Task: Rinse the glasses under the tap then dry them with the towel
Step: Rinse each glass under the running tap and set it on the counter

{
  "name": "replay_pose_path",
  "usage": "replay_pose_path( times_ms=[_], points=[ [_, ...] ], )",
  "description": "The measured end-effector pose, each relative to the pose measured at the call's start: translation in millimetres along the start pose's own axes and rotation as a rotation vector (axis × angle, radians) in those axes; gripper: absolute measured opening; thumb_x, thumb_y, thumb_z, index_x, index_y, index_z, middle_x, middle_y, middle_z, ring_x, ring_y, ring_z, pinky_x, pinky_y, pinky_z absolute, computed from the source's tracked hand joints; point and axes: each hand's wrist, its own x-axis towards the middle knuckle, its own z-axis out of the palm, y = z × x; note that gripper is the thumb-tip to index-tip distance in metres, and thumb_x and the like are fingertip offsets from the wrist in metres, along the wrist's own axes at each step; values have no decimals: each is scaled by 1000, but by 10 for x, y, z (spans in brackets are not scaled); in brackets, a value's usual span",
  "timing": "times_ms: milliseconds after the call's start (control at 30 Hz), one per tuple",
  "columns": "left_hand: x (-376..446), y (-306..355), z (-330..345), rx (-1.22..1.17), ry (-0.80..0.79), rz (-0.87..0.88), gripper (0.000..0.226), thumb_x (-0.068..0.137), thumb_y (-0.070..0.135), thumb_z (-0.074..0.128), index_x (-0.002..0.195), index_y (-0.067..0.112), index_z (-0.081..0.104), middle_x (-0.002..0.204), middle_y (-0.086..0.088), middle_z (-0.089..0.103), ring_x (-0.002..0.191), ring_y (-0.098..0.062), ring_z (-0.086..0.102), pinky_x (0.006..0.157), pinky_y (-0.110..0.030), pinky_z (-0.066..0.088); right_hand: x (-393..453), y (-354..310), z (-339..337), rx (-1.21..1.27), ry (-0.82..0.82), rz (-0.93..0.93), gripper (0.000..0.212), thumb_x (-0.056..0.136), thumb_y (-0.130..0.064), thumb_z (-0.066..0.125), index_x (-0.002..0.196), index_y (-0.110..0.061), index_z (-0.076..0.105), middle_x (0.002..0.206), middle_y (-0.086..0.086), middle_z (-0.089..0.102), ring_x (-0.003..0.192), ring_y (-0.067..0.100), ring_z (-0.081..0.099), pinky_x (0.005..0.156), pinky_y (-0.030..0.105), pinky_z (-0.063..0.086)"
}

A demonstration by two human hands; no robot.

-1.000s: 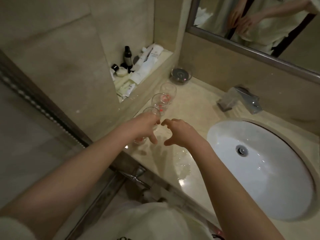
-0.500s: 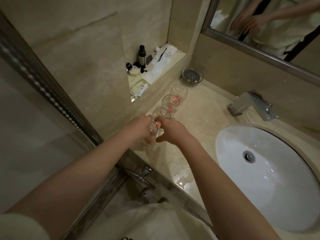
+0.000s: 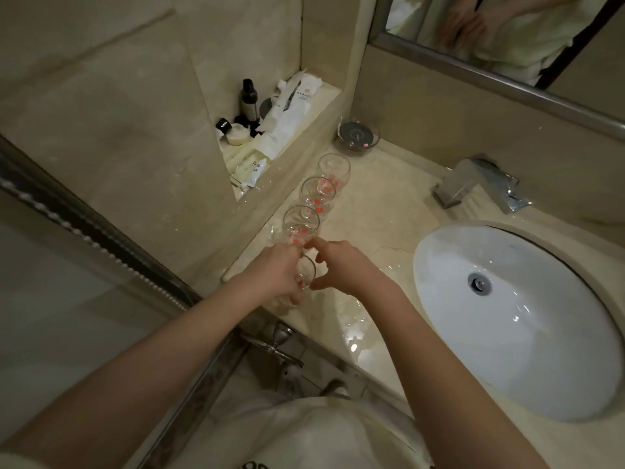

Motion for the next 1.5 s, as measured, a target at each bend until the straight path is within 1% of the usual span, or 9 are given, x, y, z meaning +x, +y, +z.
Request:
replay_pose_path(
  times_ms=[433, 600, 800, 900, 1000, 1133, 1233, 1300, 1500],
  points=[
    [504, 1601, 280, 78, -25, 222, 88, 60, 27, 88, 137, 15, 46, 123, -9, 59, 110, -28, 59, 80, -31, 49, -933, 1354, -409, 210, 159, 209, 62, 79, -22, 78, 135, -21, 49, 117, 4, 64, 101, 22, 59, 88, 38, 49],
    [858, 2226, 394, -50, -29, 202, 88, 60, 29, 89, 137, 18, 48, 126, -7, 60, 111, -27, 59, 80, -27, 45, -1154, 2054, -584, 325, 263, 283, 51, 83, -23, 75, 130, -18, 54, 114, 3, 65, 98, 18, 59, 79, 27, 43],
    [1243, 2633, 474, -355, 12, 92, 84, 57, 28, 94, 130, 14, 55, 118, -4, 62, 108, -22, 59, 86, -26, 43, -1110, 2817, -914, 834, 741, 442, 9, 90, -15, 65, 98, -17, 68, 87, 1, 68, 79, 17, 63, 72, 27, 46],
    [1434, 2705, 521, -553, 2, 12, 77, 56, 21, 95, 124, 15, 59, 109, 0, 60, 98, -15, 57, 81, -22, 41, -873, 3075, -1149, 1061, 891, 467, 9, 94, -17, 59, 98, -19, 66, 91, 0, 66, 77, 14, 62, 70, 28, 50],
    [1652, 2730, 610, -768, -29, -63, 76, 53, 18, 96, 120, 17, 61, 107, -2, 64, 93, -14, 62, 75, -23, 49, -531, 3274, -1353, 1119, 912, 464, 23, 96, -20, 59, 116, -14, 66, 102, -1, 64, 82, 13, 60, 74, 30, 51],
    [1891, 2739, 672, -1065, -114, -152, 89, 25, 27, 93, 107, 20, 61, 108, -6, 67, 91, -18, 68, 73, -30, 58, -135, 3409, -1478, 1113, 822, 464, 37, 93, -21, 64, 128, -11, 60, 108, 0, 62, 91, 17, 60, 83, 35, 52],
    [1990, 2745, 684, -1146, -183, -138, 72, 39, 18, 88, 104, 22, 59, 112, -8, 66, 87, -17, 67, 73, -28, 56, 28, 3478, -1469, 1028, 813, 406, 30, 89, -16, 69, 118, -9, 68, 97, 0, 66, 84, 11, 60, 87, 34, 51],
    [2042, 2755, 694, -1155, -221, -116, 64, 45, 16, 84, 102, 25, 58, 112, -6, 67, 89, -13, 66, 73, -25, 55, 72, 3534, -1462, 966, 828, 366, 24, 90, -14, 67, 113, -8, 71, 96, -2, 68, 77, -2, 57, 79, 24, 49],
    [2168, 2755, 788, -1205, -308, -111, 64, 50, 12, 83, 107, 24, 57, 115, -5, 67, 95, -15, 68, 78, -27, 56, 139, 3707, -1506, 930, 804, 297, 23, 94, -15, 62, 114, -9, 71, 98, -3, 66, 80, -10, 53, 73, 20, 43]
  ],
)
